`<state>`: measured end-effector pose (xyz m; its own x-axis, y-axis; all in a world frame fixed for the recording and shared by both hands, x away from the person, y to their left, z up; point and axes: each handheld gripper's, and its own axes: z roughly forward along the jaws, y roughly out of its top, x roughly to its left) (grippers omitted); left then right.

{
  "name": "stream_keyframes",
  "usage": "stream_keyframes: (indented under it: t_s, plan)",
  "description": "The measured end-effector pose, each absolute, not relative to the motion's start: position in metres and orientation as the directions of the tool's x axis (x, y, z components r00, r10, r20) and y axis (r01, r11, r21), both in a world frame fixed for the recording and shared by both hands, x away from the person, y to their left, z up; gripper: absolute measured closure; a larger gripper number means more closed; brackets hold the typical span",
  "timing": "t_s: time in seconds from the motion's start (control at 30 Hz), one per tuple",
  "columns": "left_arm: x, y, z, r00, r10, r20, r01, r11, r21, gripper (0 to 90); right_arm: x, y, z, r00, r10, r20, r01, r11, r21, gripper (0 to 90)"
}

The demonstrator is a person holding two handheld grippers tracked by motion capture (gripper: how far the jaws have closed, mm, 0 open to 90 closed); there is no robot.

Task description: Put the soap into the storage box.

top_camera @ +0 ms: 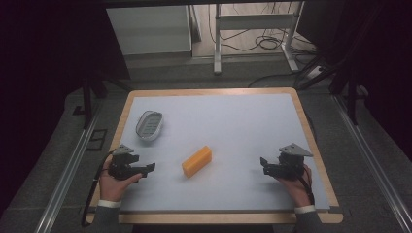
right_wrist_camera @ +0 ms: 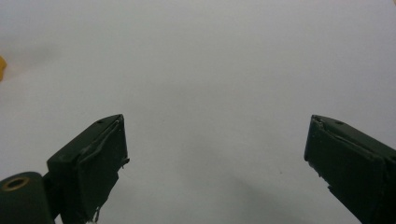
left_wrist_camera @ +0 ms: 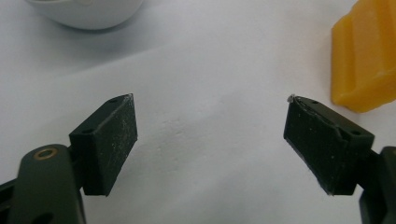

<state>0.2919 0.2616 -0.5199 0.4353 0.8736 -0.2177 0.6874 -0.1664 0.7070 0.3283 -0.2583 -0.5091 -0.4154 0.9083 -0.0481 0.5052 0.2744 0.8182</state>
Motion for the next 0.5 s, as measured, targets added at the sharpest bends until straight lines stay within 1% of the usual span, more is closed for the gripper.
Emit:
stream_keyframes:
  t_s: [0.1, 0.2, 0.3, 0.5]
  plan:
    - [0.2905, 0.2611, -0.5196, 0.435, 0.875, -0.214, 0.689, -0.170, 0.704, 17.9, 0.3286, -0.2593, -0.5087, -0.410, 0.911, -0.042, 0.505, 0.265, 0.821, 5.9]
    - [0.2890, 0.2607, -0.5197, 0.436, 0.877, -0.203, 0.693, -0.184, 0.697, 18.6, 0.3276, -0.2607, -0.5077, -0.408, 0.912, -0.038, 0.498, 0.257, 0.828, 10.5]
    - [0.2865, 0.2618, -0.5172, 0.442, 0.874, -0.204, 0.687, -0.183, 0.703, 20.4, 0.3268, -0.2608, -0.5064, -0.410, 0.911, -0.039, 0.488, 0.255, 0.835, 10.8]
    - [0.2837, 0.2608, -0.5126, 0.447, 0.872, -0.202, 0.686, -0.189, 0.703, 21.1, 0.3276, -0.2622, -0.5097, -0.424, 0.905, -0.028, 0.506, 0.262, 0.821, 10.7]
